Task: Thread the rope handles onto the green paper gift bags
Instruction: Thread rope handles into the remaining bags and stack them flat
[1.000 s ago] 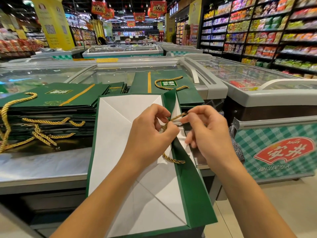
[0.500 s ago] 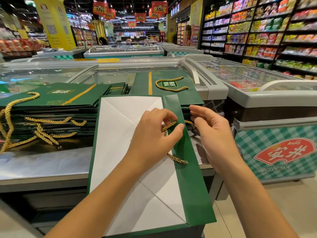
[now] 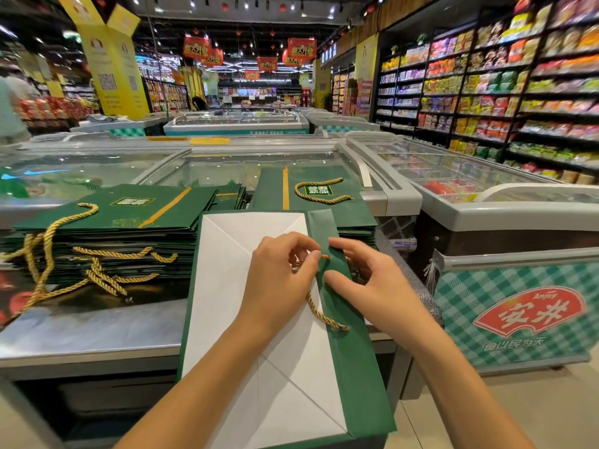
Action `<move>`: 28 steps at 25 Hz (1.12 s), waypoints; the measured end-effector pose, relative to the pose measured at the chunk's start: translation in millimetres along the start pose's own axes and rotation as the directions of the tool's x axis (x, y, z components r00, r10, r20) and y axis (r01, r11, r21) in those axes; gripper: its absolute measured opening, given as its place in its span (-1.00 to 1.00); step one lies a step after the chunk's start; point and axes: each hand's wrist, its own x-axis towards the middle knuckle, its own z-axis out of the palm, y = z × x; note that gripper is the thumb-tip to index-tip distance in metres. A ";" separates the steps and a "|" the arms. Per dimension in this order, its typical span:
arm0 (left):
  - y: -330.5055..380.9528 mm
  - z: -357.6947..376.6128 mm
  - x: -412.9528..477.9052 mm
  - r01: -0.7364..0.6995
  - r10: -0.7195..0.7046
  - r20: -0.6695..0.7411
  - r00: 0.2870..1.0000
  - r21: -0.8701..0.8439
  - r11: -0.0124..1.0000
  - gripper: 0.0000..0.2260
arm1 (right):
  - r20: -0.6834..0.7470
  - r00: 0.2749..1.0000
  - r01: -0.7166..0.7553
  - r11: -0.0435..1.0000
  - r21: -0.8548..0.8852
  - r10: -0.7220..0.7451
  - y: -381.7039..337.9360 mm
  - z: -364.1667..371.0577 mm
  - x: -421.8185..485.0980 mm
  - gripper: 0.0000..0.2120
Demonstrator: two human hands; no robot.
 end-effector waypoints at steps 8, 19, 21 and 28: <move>-7.4 -40.8 7.0 -0.107 0.097 0.060 0.993 0.194 0.975 -0.97 | -0.009 0.999 -0.050 0.995 0.090 0.051 -10.8 0.0 -5.0 -0.54; -24.5 -72.3 -2.5 0.234 -0.160 0.207 0.965 -0.407 0.883 -0.82 | -0.040 0.998 -0.048 0.995 0.093 0.051 -1.0 0.7 -2.4 -0.56; -30.6 -72.1 -5.2 0.239 -0.149 0.232 0.961 -0.430 0.871 -0.74 | -0.036 0.998 -0.044 0.994 0.098 0.048 -0.1 0.9 -2.4 -0.56; -22.8 -68.0 -12.5 0.203 -0.150 0.171 0.974 -0.357 0.912 -0.71 | -0.002 0.998 -0.068 0.982 0.175 0.069 -7.8 0.3 -6.7 -0.55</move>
